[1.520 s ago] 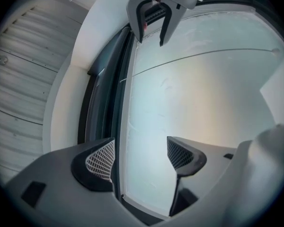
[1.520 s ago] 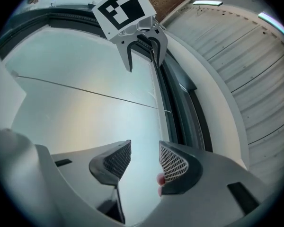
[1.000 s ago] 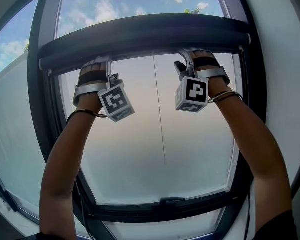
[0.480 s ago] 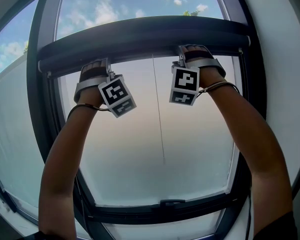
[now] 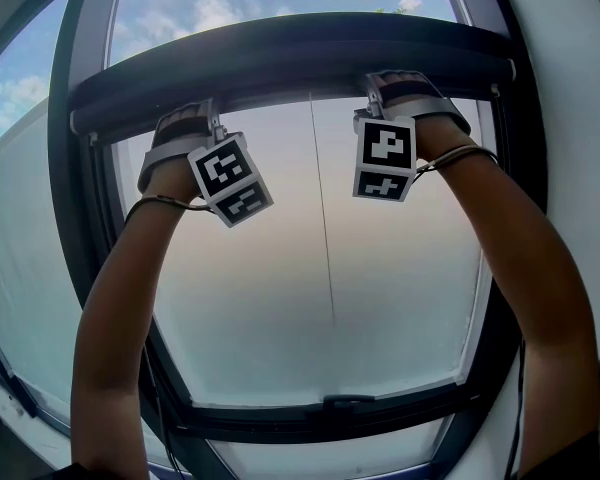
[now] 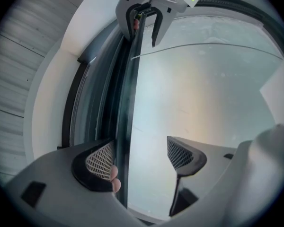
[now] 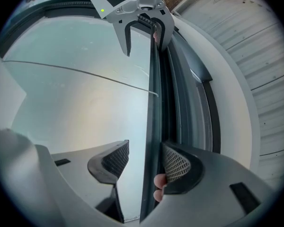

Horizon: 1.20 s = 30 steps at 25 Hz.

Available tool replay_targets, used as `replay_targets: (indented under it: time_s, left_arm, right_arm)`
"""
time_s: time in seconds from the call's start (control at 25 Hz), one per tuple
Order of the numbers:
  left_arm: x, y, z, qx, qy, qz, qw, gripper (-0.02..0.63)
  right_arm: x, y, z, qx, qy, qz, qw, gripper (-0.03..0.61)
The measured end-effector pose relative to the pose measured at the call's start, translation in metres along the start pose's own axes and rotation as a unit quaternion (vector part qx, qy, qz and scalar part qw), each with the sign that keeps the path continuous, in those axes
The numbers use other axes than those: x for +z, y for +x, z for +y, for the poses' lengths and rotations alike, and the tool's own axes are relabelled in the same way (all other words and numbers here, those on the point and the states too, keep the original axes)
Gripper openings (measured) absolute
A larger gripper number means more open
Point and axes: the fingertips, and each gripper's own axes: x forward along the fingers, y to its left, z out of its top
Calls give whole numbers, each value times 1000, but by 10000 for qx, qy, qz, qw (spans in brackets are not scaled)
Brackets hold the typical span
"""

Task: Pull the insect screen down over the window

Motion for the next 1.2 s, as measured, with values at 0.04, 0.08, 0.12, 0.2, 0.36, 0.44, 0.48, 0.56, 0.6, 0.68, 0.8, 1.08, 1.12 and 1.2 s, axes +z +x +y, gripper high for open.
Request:
replay_targets:
  time_s: [0.04, 0.08, 0.12, 0.2, 0.36, 0.44, 0.48, 0.56, 0.6, 0.68, 0.8, 1.08, 1.12, 1.2]
  left_arm:
    - [0, 0, 0, -66, 26, -11, 10000, 328]
    - [-1, 1, 0, -140, 44, -26, 9999, 328]
    - [-1, 1, 0, -222, 54, -46, 9997, 328]
    - [-2, -1, 0, -401, 82, -71, 9991, 328]
    - [-3, -5, -5, -717, 246, -77, 9971, 328]
    - [-4, -7, -7, -816, 252, -55, 9963, 328]
    - [-4, -9, -8, -877, 229, -28, 9959, 328]
    - [-3, -12, -14, -1070, 211, 33, 9940, 328]
    - [-2, -14, -17, -1171, 230, 56, 9928, 328]
    - [-2, -18, -22, -1293, 304, 89, 9911, 328]
    - [-5, -23, -29, -1378, 349, 96, 9898, 328]
    - [-6, -42, -57, -1766, 300, 24, 9838, 327]
    - [-7, -44, -62, -1807, 289, -2, 9831, 327]
    - [-8, -48, -68, -1866, 271, -34, 9821, 327]
  right_arm:
    - [0, 0, 0, 65, 23, -10, 10000, 193]
    - [0, -1, 0, 144, 46, -17, 9999, 193]
    - [1, -2, 0, 230, 64, -18, 9997, 193]
    - [2, -3, 1, 412, 65, 0, 9991, 193]
    - [3, -8, 5, 745, 56, 17, 9972, 193]
    - [4, -9, 7, 810, 69, 12, 9967, 193]
    - [5, -10, 9, 835, 68, 10, 9965, 193]
    - [4, -13, 14, 894, 27, 29, 9960, 193]
    - [3, -15, 16, 915, 4, 35, 9958, 193]
    - [3, -19, 20, 933, 13, 13, 9956, 193]
    - [6, -23, 28, 1028, 84, -24, 9947, 193]
    - [10, -40, 53, 1315, 170, -64, 9911, 193]
    - [11, -42, 56, 1340, 178, -74, 9908, 193]
    - [13, -46, 61, 1403, 240, -114, 9898, 193]
